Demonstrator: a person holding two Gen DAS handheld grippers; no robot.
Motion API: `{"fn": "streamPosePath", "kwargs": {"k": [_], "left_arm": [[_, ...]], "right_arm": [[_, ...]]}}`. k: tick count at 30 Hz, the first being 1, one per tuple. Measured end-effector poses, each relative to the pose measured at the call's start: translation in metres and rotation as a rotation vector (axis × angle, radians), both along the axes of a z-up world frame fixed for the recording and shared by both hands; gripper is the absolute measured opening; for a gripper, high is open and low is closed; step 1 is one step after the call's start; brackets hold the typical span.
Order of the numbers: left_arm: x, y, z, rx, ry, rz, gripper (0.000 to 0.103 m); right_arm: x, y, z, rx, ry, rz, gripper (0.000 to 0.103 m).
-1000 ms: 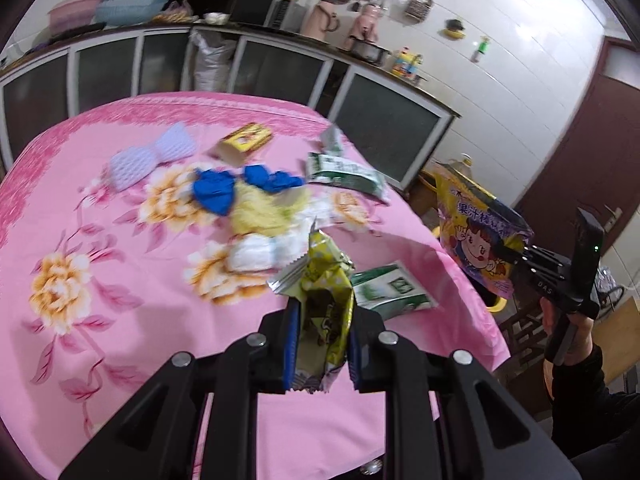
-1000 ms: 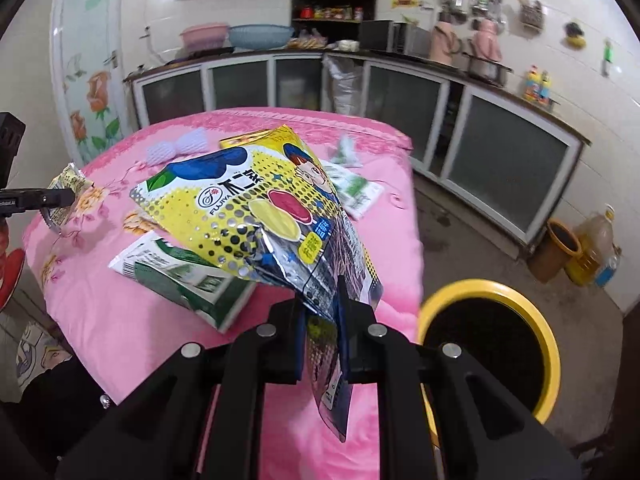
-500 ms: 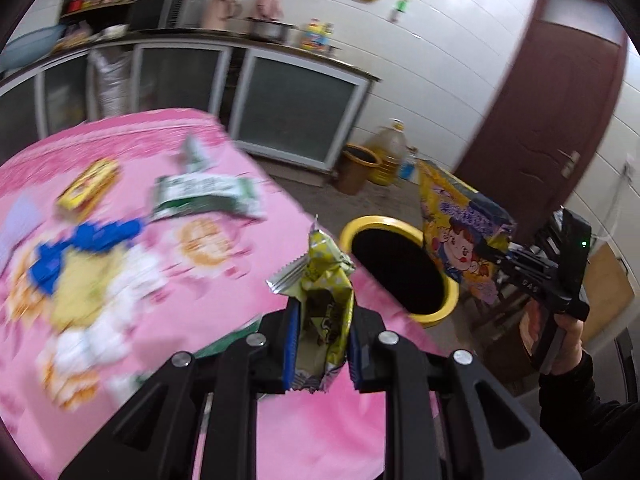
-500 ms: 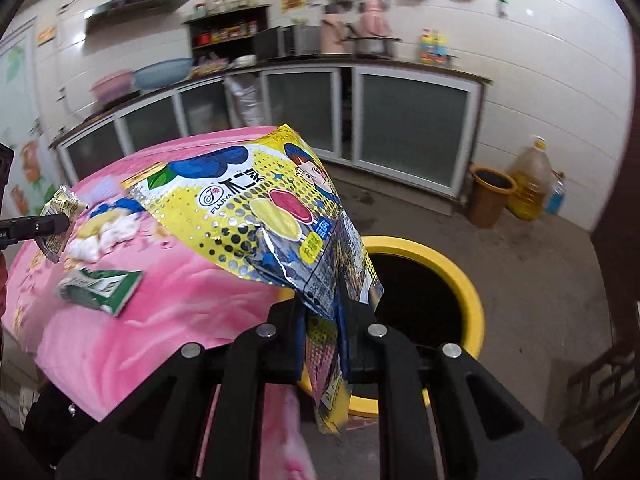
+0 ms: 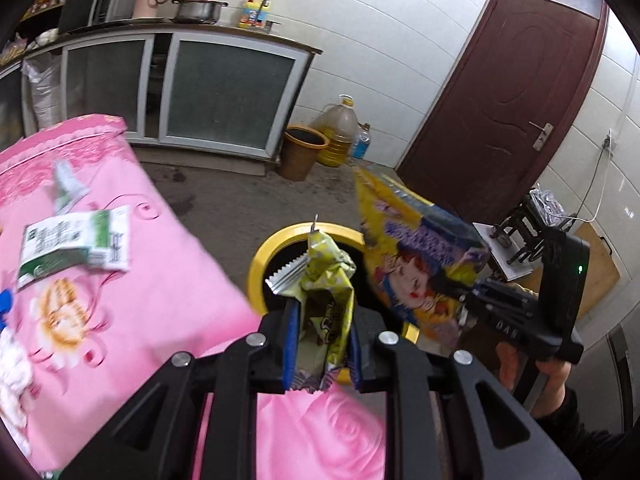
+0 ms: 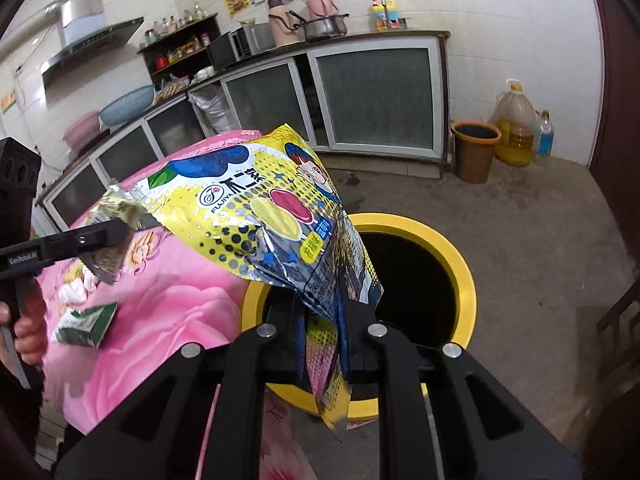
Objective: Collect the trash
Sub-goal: 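Carry both wrappers over the yellow-rimmed bin and open both tools to drop them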
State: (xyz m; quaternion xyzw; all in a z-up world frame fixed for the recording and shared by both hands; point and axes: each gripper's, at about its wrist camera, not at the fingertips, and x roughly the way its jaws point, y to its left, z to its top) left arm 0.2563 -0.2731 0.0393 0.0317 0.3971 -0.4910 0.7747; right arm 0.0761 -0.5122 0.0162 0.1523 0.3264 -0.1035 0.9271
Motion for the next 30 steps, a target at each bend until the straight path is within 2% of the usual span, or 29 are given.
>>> {"fn": "streamPosePath", "kwargs": {"k": [9, 16, 18, 20, 21, 22, 23, 24, 26, 30], "left_arm": [[0.003, -0.066, -0.010, 0.036, -0.024, -0.044, 0.019], [0.013, -0.094, -0.029, 0.058, 0.034, -0.031, 0.023], [0.016, -0.097, -0.030, 0.051, 0.047, -0.023, 0.037], [0.017, -0.092, -0.027, 0.039, 0.037, 0.005, 0.068], [0.018, -0.090, -0.024, 0.030, 0.022, 0.023, 0.072], [0.019, -0.087, -0.022, 0.025, 0.013, 0.032, 0.078], [0.020, -0.084, -0.020, 0.019, 0.004, 0.039, 0.085], [0.022, -0.081, -0.019, 0.014, 0.000, 0.047, 0.089], [0.025, -0.075, -0.016, -0.004, 0.005, 0.061, 0.095], [0.028, -0.068, -0.013, -0.036, 0.029, 0.063, 0.095]], "right_arm": [[0.015, -0.015, -0.013, 0.085, 0.003, -0.066, 0.013], [0.029, -0.019, -0.019, 0.107, 0.024, -0.094, 0.015], [0.032, -0.020, -0.020, 0.120, 0.035, -0.099, 0.016], [0.034, -0.022, -0.019, 0.103, 0.047, -0.126, 0.020], [0.034, -0.021, -0.020, 0.085, 0.054, -0.140, 0.028], [0.033, -0.021, -0.020, 0.080, 0.059, -0.147, 0.045], [0.032, -0.022, -0.020, 0.083, 0.058, -0.159, 0.052], [0.031, -0.024, -0.021, 0.087, 0.055, -0.164, 0.055], [0.030, -0.025, -0.021, 0.071, 0.066, -0.180, 0.055], [0.024, -0.027, -0.021, 0.075, 0.060, -0.205, 0.055]]}}
